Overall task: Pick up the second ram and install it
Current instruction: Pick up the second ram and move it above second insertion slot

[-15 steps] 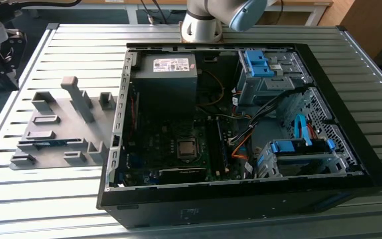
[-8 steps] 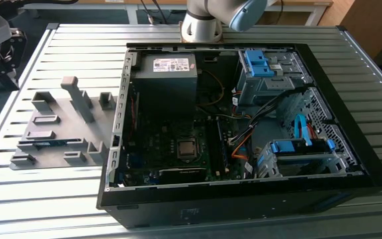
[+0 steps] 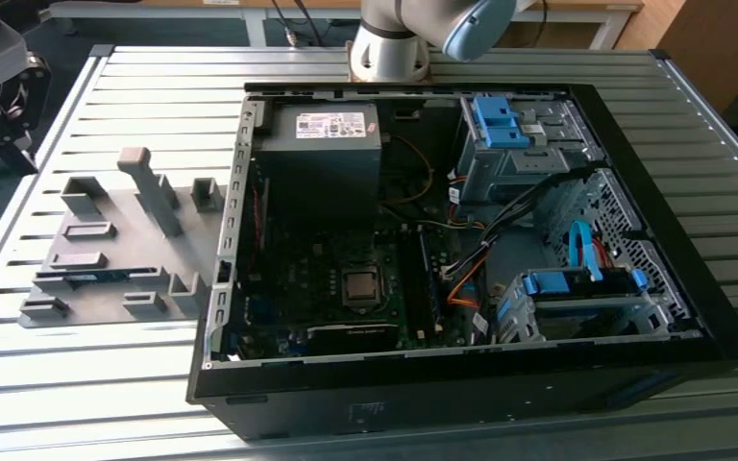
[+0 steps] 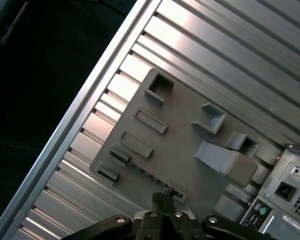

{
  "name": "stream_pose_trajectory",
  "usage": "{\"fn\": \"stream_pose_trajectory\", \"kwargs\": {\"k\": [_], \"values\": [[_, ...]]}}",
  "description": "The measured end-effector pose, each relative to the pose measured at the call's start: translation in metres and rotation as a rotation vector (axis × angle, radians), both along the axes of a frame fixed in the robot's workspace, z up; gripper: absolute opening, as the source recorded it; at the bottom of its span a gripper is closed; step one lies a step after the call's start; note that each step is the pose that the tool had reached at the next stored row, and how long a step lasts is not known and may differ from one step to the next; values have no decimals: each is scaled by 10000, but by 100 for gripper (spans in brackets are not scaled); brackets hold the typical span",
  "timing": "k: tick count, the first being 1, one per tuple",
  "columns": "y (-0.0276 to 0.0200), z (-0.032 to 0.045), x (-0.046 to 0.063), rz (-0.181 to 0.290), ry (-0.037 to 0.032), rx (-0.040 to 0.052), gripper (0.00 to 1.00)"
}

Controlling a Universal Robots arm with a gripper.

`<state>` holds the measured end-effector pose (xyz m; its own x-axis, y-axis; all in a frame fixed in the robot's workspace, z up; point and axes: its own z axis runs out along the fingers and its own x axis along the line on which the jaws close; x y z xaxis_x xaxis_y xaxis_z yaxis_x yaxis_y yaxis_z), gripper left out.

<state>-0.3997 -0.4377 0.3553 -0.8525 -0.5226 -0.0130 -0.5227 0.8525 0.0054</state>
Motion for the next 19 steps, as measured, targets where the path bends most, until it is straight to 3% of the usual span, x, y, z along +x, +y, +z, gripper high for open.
{"fn": "stream_pose_trajectory", "kwargs": {"k": [19], "values": [[0, 0, 0, 1537, 0, 0, 11]]}}
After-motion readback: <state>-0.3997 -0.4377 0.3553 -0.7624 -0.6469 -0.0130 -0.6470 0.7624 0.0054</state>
